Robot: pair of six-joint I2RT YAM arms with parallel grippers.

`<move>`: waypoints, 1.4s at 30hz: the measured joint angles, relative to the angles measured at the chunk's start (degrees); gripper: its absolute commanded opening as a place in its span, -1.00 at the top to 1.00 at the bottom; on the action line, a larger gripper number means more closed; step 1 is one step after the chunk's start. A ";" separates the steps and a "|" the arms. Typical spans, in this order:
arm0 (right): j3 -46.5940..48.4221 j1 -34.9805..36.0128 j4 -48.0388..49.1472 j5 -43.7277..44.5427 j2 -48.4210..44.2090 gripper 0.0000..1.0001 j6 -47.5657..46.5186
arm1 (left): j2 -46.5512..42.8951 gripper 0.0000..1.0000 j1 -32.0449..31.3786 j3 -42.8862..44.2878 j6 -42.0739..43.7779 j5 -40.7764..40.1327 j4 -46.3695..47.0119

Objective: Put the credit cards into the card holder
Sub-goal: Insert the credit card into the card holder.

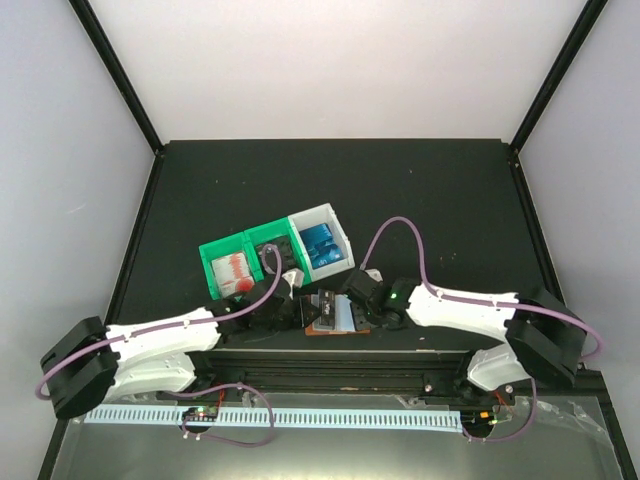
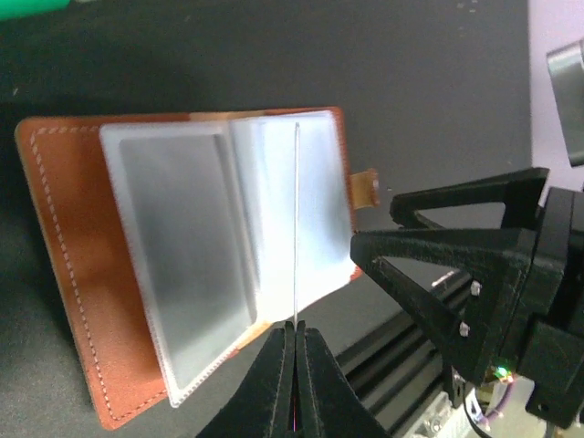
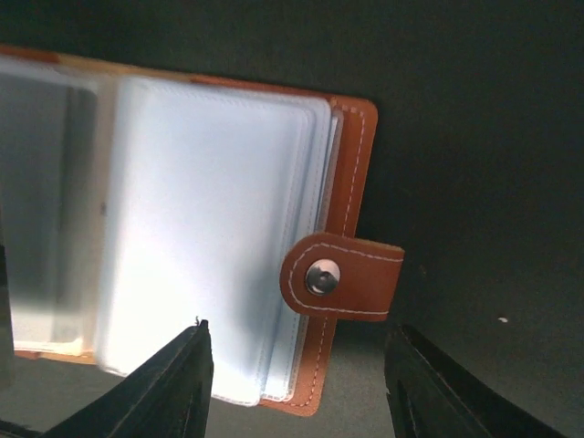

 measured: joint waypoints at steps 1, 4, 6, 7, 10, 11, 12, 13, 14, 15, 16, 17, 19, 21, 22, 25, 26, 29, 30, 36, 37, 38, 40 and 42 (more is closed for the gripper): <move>0.00 0.28 0.04 0.02 1.01 -0.07 0.00 | 0.96 0.97 -0.63 -0.50 -1.16 -0.94 0.96; 0.00 1.18 0.04 0.02 3.61 -0.04 0.11 | 3.34 0.97 -2.54 -2.25 -4.28 -3.26 3.96; 0.00 1.51 0.09 0.00 4.96 -0.01 0.50 | 4.70 0.97 -3.43 -3.34 -5.92 -4.17 6.23; 0.00 1.60 0.17 -0.04 5.60 0.00 0.79 | 5.38 0.97 -3.67 -3.76 -6.69 -4.48 7.41; 0.00 1.70 0.92 -0.20 6.34 0.04 1.42 | 7.82 0.97 -3.93 -5.33 -8.76 -4.76 12.20; 0.00 1.73 1.09 -0.28 6.40 0.06 1.70 | 8.48 0.97 -3.93 -5.84 -9.33 -4.79 13.55; 0.00 1.73 1.22 -0.33 6.43 0.08 1.84 | 9.09 0.97 -3.96 -6.36 -9.81 -4.79 15.02; -0.02 1.75 1.40 -0.46 6.43 0.10 2.12 | 9.64 0.97 -3.96 -6.73 -10.23 -4.81 16.15; -0.04 1.75 1.51 -0.50 6.43 0.11 2.27 | 9.77 0.97 -3.96 -6.82 -10.49 -4.85 16.55; -0.09 1.75 1.64 -0.63 6.43 0.12 2.51 | 9.86 0.97 -3.96 -6.86 -10.78 -4.90 17.20; -0.17 1.75 1.81 -0.72 6.43 0.13 2.73 | 9.90 0.97 -3.98 -6.86 -11.06 -5.03 17.88; -0.22 1.75 1.92 -0.81 6.43 0.13 2.86 | 9.90 0.97 -3.98 -6.91 -11.28 -5.18 18.40; -0.31 1.75 2.14 -0.90 6.40 0.14 3.10 | 9.90 0.97 -3.98 -7.04 -11.74 -5.51 19.37; -0.37 1.75 2.29 -1.01 6.40 0.14 3.26 | 9.97 0.97 -3.98 -7.13 -12.11 -5.55 20.22; -0.39 1.75 2.38 -1.05 6.40 0.14 3.32 | 10.05 0.97 -3.98 -7.13 -12.22 -5.55 20.57; -0.59 1.75 2.75 -1.11 6.34 0.14 3.58 | 11.37 0.97 -3.98 -7.13 -12.85 -5.49 22.08; -0.63 1.75 2.82 -1.11 6.29 0.14 3.74 | 11.87 0.97 -3.98 -7.13 -13.09 -5.49 22.40; -0.92 1.75 3.08 -1.16 6.08 0.14 4.31 | 12.48 0.97 -3.98 -7.43 -14.08 -5.49 23.08; -1.03 1.75 3.19 -1.16 5.99 0.14 4.44 | 12.55 0.97 -4.00 -7.56 -14.60 -5.49 23.21; -1.44 1.75 3.67 -1.18 5.66 0.14 5.07 | 12.55 0.97 -4.63 -8.83 -17.77 -5.51 23.71; -1.44 1.75 3.67 -1.18 5.64 0.14 5.22 | 12.55 0.97 -4.81 -8.92 -18.25 -5.53 23.67; -1.44 1.75 3.67 -1.18 5.64 0.14 5.31 | 12.52 0.97 -5.01 -8.96 -18.82 -5.53 23.54; -1.44 1.75 3.67 -1.18 5.64 0.14 5.53 | 12.31 0.97 -5.18 -9.09 -19.65 -5.60 23.52; -1.44 1.75 3.69 -1.16 5.66 0.14 5.68 | 11.72 0.97 -5.33 -9.44 -20.20 -5.66 23.50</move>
